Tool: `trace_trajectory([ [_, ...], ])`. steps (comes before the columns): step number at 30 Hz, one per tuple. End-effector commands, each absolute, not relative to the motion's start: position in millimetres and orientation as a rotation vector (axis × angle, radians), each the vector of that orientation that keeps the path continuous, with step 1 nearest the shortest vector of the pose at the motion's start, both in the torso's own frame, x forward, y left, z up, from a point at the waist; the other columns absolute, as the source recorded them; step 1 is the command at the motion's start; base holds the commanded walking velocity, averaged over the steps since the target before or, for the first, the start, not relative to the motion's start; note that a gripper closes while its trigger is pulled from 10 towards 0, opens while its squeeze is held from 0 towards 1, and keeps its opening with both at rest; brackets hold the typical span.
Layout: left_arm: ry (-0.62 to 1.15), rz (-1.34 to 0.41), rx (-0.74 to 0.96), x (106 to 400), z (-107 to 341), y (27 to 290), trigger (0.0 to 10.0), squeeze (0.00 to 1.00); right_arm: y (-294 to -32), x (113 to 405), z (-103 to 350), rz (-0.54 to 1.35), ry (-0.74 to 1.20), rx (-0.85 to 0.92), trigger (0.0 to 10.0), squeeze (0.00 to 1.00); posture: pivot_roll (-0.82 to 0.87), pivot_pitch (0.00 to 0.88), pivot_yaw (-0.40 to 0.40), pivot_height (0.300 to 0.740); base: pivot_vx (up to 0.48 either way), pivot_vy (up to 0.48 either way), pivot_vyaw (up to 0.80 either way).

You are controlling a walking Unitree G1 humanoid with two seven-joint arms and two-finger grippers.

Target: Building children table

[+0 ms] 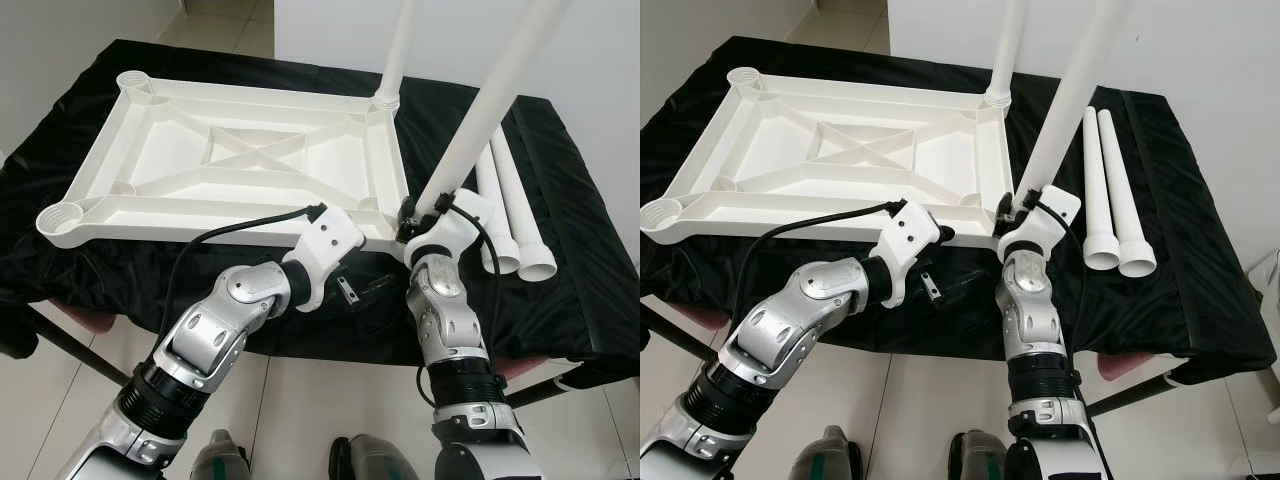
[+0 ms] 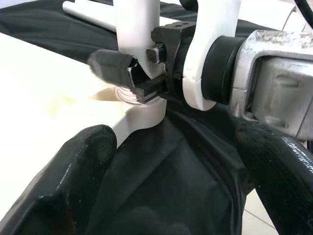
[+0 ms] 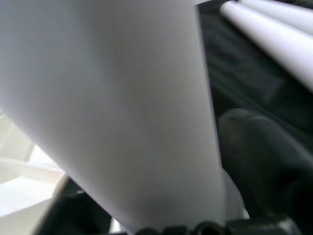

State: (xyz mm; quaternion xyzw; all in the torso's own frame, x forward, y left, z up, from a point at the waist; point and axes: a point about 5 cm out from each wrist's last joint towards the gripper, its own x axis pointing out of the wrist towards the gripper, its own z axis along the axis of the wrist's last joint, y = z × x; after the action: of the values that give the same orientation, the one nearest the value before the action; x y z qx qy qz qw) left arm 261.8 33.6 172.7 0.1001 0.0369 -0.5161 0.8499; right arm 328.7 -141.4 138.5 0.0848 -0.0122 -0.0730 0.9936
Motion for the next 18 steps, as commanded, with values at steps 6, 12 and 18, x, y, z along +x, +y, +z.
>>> trace_trajectory([
  [6, 0.087, -1.134, 0.209, 258.1, 171.9, 31.5, 10.0, 0.00, -152.5, 329.7, 140.4, 0.027, -0.028, 0.169, 10.0, 0.00, -0.04, 0.032, -0.045, 0.740, 0.000, 0.000, 0.00],
  [12, 0.085, -1.137, 0.208, 258.3, 172.4, 30.8, 10.0, 0.00, -159.6, 330.5, 144.5, 0.182, -0.037, 0.125, 10.0, 0.00, -0.04, 0.029, -0.042, 0.740, 0.000, 0.000, 0.00],
  [18, 0.086, -1.144, 0.212, 258.4, 172.7, 30.8, 10.0, 0.00, -170.7, 332.1, 145.7, 0.372, -0.036, 0.031, 10.0, 0.00, -0.04, 0.023, -0.034, 0.740, 0.000, 0.000, 0.00],
])
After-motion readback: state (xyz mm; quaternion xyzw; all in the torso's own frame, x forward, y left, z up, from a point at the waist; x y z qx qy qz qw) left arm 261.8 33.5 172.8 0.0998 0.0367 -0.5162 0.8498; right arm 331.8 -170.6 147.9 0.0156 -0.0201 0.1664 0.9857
